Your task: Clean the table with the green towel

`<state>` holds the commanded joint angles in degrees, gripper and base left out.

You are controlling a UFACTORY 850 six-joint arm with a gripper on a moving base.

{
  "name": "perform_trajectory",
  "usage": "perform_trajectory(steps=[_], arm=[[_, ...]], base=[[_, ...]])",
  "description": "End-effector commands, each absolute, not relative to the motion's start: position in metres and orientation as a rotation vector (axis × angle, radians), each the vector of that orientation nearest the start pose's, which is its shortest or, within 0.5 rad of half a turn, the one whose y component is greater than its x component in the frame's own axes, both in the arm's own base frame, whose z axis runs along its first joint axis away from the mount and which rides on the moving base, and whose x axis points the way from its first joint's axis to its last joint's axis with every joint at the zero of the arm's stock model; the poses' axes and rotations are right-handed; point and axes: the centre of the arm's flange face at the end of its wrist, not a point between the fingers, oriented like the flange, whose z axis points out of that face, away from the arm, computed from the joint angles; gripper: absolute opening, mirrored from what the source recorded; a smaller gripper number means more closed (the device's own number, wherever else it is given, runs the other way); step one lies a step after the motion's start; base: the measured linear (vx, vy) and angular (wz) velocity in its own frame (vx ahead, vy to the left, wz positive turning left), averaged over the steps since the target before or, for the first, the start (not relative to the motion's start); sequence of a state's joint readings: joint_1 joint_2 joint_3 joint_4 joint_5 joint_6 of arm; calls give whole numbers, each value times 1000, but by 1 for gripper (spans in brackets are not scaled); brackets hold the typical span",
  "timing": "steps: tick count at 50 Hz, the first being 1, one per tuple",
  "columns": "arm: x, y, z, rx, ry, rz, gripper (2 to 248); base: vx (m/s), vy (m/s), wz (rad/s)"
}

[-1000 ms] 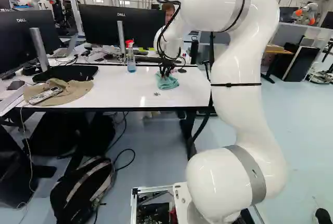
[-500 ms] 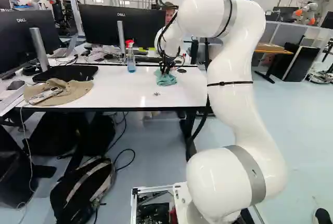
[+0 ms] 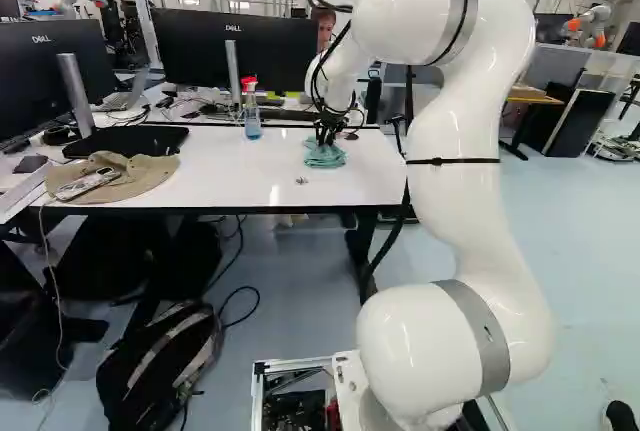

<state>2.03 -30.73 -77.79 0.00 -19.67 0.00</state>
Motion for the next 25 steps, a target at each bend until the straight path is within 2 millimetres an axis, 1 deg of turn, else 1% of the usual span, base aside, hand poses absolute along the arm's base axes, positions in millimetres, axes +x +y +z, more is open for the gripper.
perform_trajectory(steps=[12, 25], arm=[[635, 10, 440, -3055, -25, -718, 42], [612, 10, 441, -3061, -25, -691, 42]], base=[[0, 0, 0], [0, 0, 0]])
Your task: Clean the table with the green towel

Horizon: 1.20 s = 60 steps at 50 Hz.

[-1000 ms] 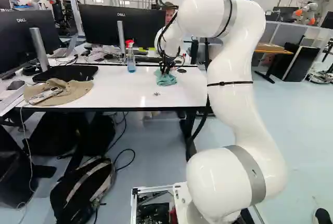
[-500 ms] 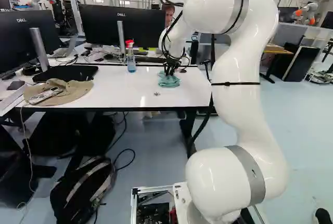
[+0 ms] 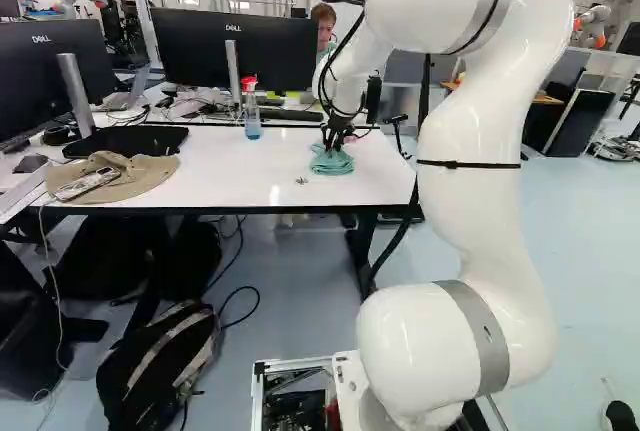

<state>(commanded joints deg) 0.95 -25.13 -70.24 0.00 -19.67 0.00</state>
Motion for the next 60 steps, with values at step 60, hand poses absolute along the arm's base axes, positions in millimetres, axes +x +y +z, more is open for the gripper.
perform_trajectory(steps=[60], arm=[[543, 17, 484, -3045, -49, -742, 42]], base=[[0, 0, 0]])
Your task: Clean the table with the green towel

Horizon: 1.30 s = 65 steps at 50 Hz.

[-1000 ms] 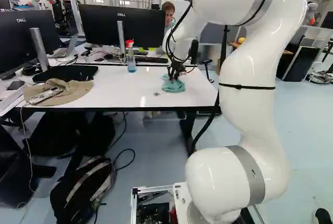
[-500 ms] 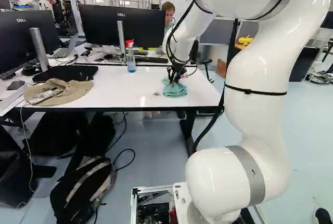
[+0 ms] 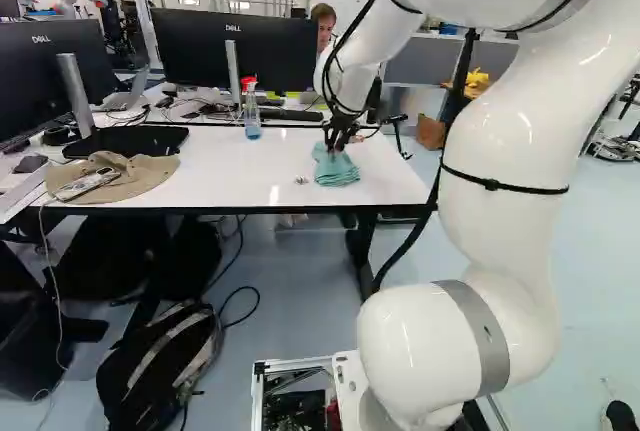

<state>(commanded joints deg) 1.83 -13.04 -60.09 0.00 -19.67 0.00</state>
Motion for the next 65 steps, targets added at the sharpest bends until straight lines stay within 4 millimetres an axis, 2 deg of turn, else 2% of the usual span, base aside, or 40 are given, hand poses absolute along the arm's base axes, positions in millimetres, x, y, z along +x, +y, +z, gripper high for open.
perform_trajectory(steps=[7, 41, 65], arm=[[533, 17, 493, -3039, -49, -763, 42], [467, 17, 493, -3044, -55, -739, 42], [465, 17, 495, -3042, -56, -746, 42]], base=[[0, 0, 0], [0, 0, 0], [0, 0, 0]])
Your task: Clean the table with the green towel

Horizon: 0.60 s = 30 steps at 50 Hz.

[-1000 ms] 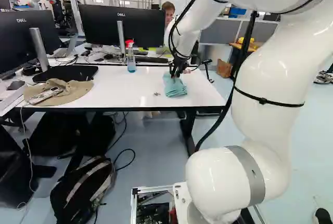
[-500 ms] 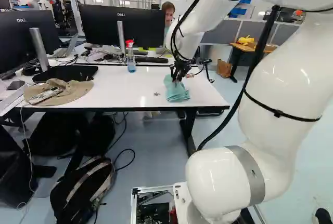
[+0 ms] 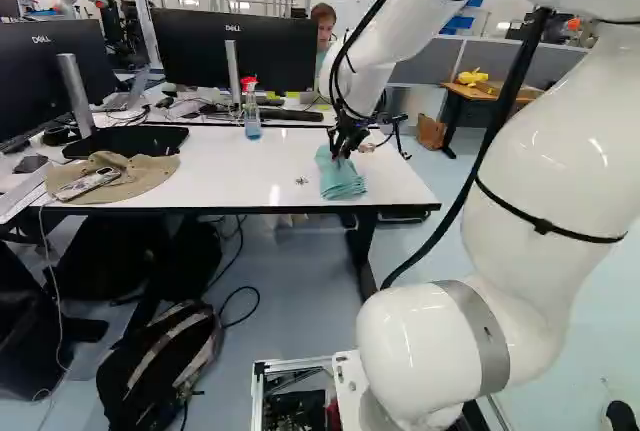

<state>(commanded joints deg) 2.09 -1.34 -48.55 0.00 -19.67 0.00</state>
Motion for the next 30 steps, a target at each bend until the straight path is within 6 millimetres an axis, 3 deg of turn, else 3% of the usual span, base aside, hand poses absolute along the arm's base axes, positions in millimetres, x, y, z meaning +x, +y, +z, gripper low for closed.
perform_trajectory(steps=[12, 30], arm=[[461, 21, 508, -3029, -68, -789, 42], [468, 49, 520, -3000, -156, -821, 42]], base=[[0, 0, 0], [0, 0, 0]])
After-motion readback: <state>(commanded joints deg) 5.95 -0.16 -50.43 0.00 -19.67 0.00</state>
